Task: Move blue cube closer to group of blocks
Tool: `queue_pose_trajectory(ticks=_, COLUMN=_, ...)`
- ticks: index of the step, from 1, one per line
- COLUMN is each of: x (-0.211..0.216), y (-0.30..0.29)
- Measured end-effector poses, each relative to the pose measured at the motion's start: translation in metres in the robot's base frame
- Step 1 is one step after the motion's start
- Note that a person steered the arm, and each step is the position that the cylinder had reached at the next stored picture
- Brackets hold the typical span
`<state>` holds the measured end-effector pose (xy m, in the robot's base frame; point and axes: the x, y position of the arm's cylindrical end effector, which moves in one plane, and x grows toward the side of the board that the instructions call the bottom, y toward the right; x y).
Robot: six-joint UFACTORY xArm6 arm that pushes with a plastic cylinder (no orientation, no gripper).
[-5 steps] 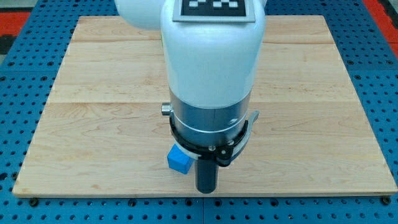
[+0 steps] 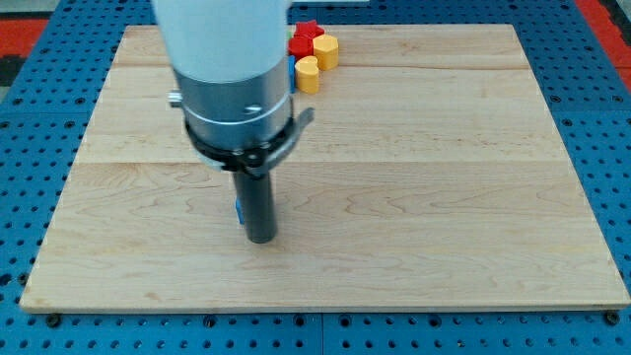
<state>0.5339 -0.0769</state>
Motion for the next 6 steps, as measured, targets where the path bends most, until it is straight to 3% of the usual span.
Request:
queue_pose_trajectory(ticks=3, x=-0.110, y=-0.018)
queue_pose_trajectory(ticks=4, x=-0.126, y=0.019)
queue_pose_trajectory(ticks=5, x=-0.174, y=0.023)
queue_pose_trajectory(ticks=6, x=-0.190, y=0.024)
